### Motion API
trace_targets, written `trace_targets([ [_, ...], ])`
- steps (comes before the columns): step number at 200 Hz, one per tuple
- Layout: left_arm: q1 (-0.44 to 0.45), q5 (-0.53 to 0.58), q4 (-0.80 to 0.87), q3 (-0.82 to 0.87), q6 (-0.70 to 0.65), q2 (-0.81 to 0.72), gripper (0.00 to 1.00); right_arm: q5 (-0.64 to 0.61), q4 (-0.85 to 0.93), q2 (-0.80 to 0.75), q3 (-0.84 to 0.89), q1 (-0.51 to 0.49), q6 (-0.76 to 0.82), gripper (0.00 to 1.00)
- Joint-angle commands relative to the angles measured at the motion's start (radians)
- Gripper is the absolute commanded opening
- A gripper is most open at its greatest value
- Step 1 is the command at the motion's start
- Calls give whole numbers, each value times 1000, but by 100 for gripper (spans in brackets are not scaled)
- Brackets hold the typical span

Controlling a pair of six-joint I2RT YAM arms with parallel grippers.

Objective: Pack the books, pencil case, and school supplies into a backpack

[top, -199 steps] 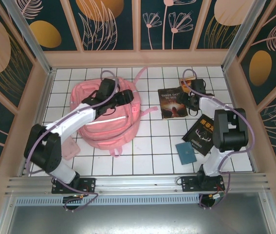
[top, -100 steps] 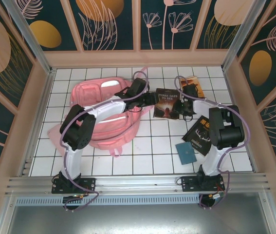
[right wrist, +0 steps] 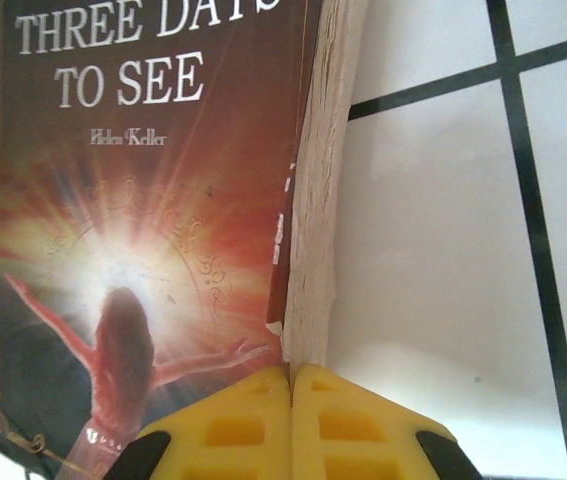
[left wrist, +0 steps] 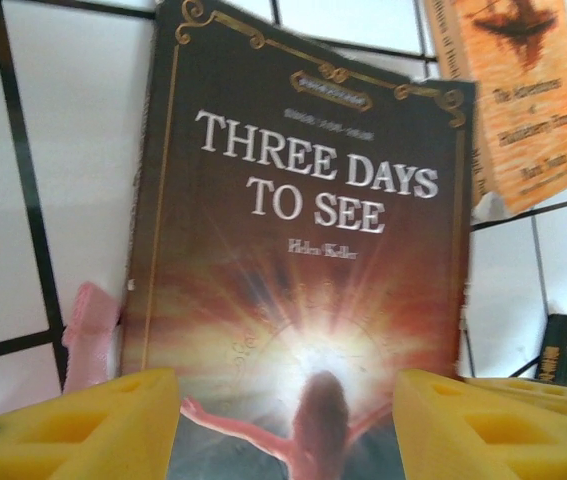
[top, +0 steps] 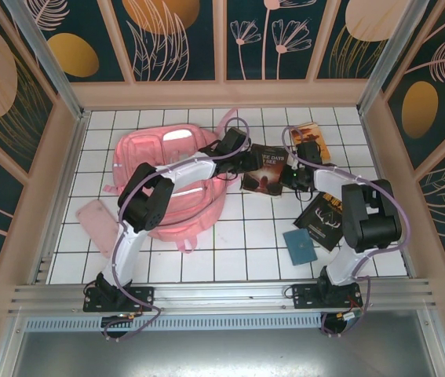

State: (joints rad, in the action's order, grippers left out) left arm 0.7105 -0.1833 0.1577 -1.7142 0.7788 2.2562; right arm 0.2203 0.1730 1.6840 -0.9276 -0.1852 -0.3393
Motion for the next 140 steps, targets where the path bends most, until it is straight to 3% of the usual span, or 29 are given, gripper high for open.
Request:
trace_targets([
  [1, -2, -1, 37, -16, -20, 3, 61, 43, 20, -107, 4, -6, 17, 0],
  [66, -12, -18, 9, 22, 8, -26, 79, 178, 10, -253, -2, 34, -11, 0],
  [92, -10, -128, -54, 17, 56, 6, 78, 267, -36, -262, 20, 71, -43, 0],
  [120, -10, -77, -32, 26, 41, -5, 77, 218, 4, -264, 7, 81, -38, 0],
  [140, -10, -58, -13, 24, 29, -7, 74, 59, 79, -219, -28, 74, -17, 59],
])
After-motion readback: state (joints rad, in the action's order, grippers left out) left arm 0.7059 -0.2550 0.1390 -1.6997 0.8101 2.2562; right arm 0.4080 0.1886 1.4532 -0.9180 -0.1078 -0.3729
